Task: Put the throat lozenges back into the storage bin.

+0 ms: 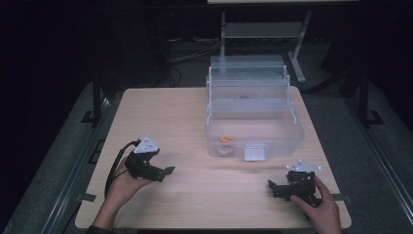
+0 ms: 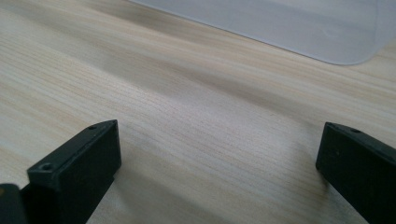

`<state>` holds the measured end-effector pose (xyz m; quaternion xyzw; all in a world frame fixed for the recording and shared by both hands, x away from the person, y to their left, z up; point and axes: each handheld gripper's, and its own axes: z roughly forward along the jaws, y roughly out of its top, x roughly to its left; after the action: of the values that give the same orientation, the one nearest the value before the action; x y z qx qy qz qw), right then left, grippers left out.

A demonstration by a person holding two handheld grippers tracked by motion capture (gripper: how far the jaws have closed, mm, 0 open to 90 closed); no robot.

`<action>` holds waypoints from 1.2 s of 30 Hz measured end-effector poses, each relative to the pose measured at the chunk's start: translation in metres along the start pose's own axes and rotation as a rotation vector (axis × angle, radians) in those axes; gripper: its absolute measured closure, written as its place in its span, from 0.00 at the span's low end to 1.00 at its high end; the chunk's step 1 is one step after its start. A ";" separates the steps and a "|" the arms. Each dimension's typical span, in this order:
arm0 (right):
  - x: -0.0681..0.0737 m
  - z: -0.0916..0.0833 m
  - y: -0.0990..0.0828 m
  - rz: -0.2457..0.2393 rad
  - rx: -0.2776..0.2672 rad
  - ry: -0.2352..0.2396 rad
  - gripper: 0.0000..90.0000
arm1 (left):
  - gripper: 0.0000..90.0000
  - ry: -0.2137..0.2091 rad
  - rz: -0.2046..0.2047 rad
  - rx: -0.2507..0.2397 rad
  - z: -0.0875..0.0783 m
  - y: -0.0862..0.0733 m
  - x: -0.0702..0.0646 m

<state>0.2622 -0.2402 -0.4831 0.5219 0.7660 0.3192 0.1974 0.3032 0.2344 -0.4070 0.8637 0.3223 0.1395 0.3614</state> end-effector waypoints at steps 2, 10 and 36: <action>0.000 0.000 0.000 0.000 0.000 0.000 0.00 | 0.13 0.005 -0.006 -0.002 -0.001 -0.007 0.000; 0.000 0.000 0.000 0.001 0.000 -0.001 0.00 | 0.13 0.033 -0.041 -0.006 -0.005 -0.034 0.000; 0.000 0.000 0.000 -0.003 -0.002 0.000 0.00 | 0.12 0.053 -0.086 0.052 0.002 -0.085 0.000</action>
<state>0.2623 -0.2403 -0.4832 0.5205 0.7665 0.3198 0.1984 0.2655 0.2782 -0.4689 0.8543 0.3719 0.1382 0.3358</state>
